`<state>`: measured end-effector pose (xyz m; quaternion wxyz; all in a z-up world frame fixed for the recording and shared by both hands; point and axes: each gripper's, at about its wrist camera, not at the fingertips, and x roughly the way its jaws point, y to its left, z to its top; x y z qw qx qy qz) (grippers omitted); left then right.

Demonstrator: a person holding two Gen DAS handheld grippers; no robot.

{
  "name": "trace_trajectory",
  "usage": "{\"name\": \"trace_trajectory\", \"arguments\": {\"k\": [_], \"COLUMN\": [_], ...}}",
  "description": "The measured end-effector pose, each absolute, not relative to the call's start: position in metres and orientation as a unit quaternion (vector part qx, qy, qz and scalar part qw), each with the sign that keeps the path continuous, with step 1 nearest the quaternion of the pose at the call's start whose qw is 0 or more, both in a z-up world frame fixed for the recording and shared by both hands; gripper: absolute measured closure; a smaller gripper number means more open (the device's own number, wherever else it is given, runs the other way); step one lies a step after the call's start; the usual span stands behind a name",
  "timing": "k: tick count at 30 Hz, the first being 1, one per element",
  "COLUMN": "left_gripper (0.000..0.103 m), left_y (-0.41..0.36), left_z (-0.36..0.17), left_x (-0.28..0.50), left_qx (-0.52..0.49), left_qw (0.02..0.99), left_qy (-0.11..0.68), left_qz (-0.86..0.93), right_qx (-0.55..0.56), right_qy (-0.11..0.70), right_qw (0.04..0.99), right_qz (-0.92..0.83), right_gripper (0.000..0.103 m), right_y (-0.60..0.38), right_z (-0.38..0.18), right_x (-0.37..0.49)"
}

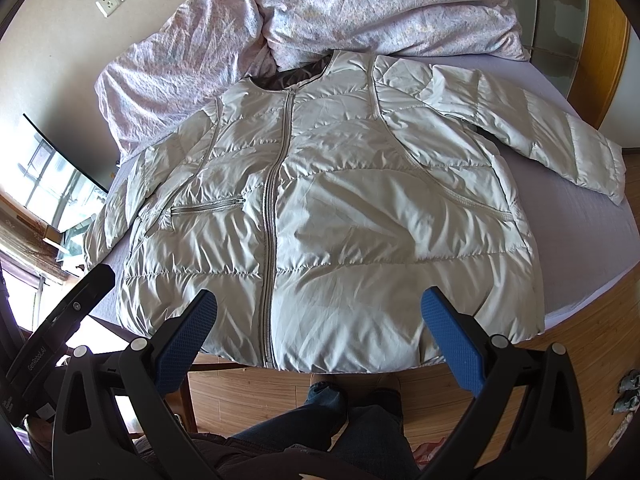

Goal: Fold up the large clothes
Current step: 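Grasp the cuff of the sleeve nearest the right gripper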

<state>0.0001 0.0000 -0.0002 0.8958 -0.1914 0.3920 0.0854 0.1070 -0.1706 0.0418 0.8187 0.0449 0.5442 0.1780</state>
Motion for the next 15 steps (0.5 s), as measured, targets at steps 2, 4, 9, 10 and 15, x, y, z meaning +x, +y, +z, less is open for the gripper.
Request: {"name": "trace_trajectory", "arguments": {"k": [2,4,9,10,15], "left_gripper": [0.002,0.002,0.002,0.002,0.002], "left_y": [0.0,0.002,0.003,0.004,-0.002], "left_z": [-0.001,-0.003,-0.008,-0.011,-0.016], "left_x": [0.0,0.006,0.019,0.025,0.046], "left_qx": [-0.191,-0.192,-0.185,-0.183,-0.165], "left_qw": [0.895,0.893,0.889,0.888,0.884], "left_qy": [0.394,0.397,0.407,0.408,0.422], "left_qz": [0.087,0.09,0.104,0.105,0.117], "right_qx": [0.046,0.048,0.055,0.057,0.088], "right_qy": [0.545,0.548,0.55,0.552,0.57], "right_qw": [0.818,0.817,0.819,0.82,0.812], "right_qz": [0.175,0.17,0.151,0.139,0.091], "right_gripper": [0.001,0.001,0.001,0.001,0.001], "right_y": [-0.17,-0.175,-0.188,-0.196,-0.235], "right_z": [0.04,0.041,0.03,0.027,0.009], "right_x": [0.111,0.112,0.134,0.144,0.181]}}
